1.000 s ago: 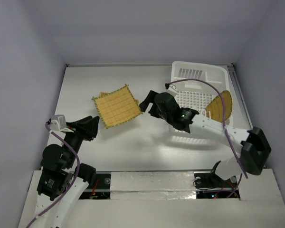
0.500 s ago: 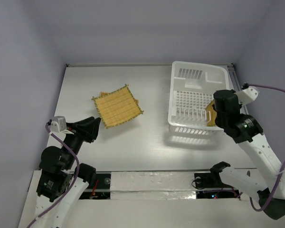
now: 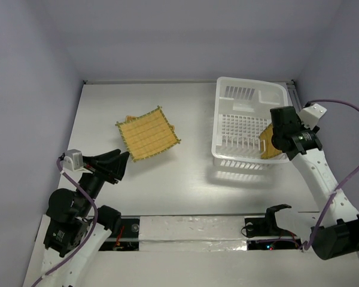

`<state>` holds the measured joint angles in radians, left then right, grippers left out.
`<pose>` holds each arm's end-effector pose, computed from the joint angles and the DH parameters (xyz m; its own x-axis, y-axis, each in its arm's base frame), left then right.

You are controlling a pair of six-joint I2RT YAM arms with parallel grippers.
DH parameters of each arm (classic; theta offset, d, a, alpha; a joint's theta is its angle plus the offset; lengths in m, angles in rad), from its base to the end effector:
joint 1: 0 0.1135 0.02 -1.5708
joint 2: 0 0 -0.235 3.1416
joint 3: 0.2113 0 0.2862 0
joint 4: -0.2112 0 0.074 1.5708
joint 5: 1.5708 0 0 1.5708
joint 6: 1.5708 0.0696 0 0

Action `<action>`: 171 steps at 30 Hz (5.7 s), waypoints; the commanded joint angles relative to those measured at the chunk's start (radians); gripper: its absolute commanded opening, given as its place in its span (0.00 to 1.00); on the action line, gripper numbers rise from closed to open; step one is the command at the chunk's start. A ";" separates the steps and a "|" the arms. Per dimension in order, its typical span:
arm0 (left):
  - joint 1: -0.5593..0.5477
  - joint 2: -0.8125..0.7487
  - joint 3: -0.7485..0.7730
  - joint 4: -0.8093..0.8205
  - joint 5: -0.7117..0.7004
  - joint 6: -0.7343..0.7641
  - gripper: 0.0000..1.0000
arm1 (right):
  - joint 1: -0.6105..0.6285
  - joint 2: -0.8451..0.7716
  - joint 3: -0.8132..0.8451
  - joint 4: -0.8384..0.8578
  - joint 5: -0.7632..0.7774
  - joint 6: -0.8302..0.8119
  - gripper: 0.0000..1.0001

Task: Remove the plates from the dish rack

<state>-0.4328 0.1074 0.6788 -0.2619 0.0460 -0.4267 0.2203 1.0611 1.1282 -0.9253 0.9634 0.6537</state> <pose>0.1130 -0.0557 0.3842 0.0619 -0.4840 -0.8729 0.5321 0.7559 -0.3814 0.2612 -0.0001 0.3112 -0.3433 0.2788 -0.8969 0.7659 0.6358 -0.0955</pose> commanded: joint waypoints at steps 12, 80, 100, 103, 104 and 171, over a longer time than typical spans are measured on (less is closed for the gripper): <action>-0.034 -0.043 -0.002 0.049 -0.005 0.013 0.41 | -0.055 0.094 -0.004 0.115 -0.029 -0.218 0.45; -0.043 0.021 -0.001 0.027 -0.100 -0.015 0.42 | 0.381 0.223 0.105 1.021 -0.899 0.107 0.00; -0.006 0.064 0.002 0.019 -0.121 -0.017 0.41 | 0.475 0.775 0.153 1.500 -1.066 0.454 0.00; 0.003 0.068 0.001 0.024 -0.109 -0.014 0.41 | 0.475 0.795 0.099 1.528 -1.065 0.477 0.00; 0.003 0.071 0.001 0.026 -0.103 -0.012 0.41 | 0.475 0.801 0.088 1.536 -1.069 0.478 0.00; 0.054 0.135 0.070 -0.010 -0.221 0.082 0.88 | 0.591 -0.773 -0.501 0.721 -0.103 -0.101 0.60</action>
<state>-0.3840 0.2291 0.7471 -0.2985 -0.1596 -0.3595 0.8104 0.2390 0.5987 -0.2203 0.8280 0.5724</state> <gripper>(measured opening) 0.883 0.600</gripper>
